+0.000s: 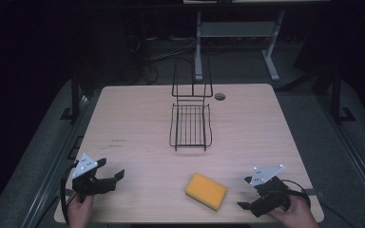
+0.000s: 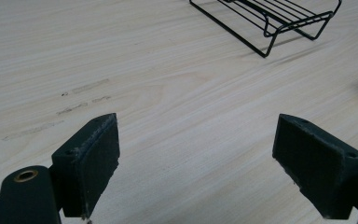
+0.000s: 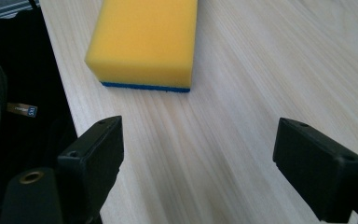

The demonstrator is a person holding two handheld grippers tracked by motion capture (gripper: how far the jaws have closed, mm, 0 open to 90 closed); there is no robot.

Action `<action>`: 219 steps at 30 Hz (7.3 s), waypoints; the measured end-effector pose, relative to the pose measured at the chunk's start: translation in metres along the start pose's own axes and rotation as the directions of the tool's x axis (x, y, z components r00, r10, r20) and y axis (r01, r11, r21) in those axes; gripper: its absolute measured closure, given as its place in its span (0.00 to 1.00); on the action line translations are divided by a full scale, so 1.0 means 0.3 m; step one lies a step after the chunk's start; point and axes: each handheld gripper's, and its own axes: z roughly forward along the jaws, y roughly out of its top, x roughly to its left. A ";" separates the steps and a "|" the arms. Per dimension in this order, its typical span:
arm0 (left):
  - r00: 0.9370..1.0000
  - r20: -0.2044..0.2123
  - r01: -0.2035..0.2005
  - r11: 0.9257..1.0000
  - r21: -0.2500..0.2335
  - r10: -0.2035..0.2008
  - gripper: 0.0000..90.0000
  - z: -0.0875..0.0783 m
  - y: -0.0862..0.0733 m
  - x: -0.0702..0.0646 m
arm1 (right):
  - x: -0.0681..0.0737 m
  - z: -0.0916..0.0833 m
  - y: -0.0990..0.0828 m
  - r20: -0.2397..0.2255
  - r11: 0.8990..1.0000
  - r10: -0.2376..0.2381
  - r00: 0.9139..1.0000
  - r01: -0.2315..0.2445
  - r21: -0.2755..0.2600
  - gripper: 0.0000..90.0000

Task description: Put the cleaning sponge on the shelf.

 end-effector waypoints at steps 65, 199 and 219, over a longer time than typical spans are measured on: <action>1.000 0.003 0.012 1.000 -0.025 -0.012 0.16 -0.013 0.005 0.005 | 0.074 0.240 0.365 -0.101 0.974 -0.037 0.994 0.058 0.219 0.17; 0.999 0.001 0.035 0.998 -0.052 -0.035 0.16 -0.033 0.007 0.024 | -0.159 0.315 0.648 -0.215 0.913 -0.270 0.939 0.320 0.253 0.23; 0.999 0.000 0.034 0.998 -0.056 -0.035 0.16 -0.033 0.008 0.024 | -0.207 0.318 0.697 -0.206 0.911 -0.271 0.940 0.320 0.259 0.23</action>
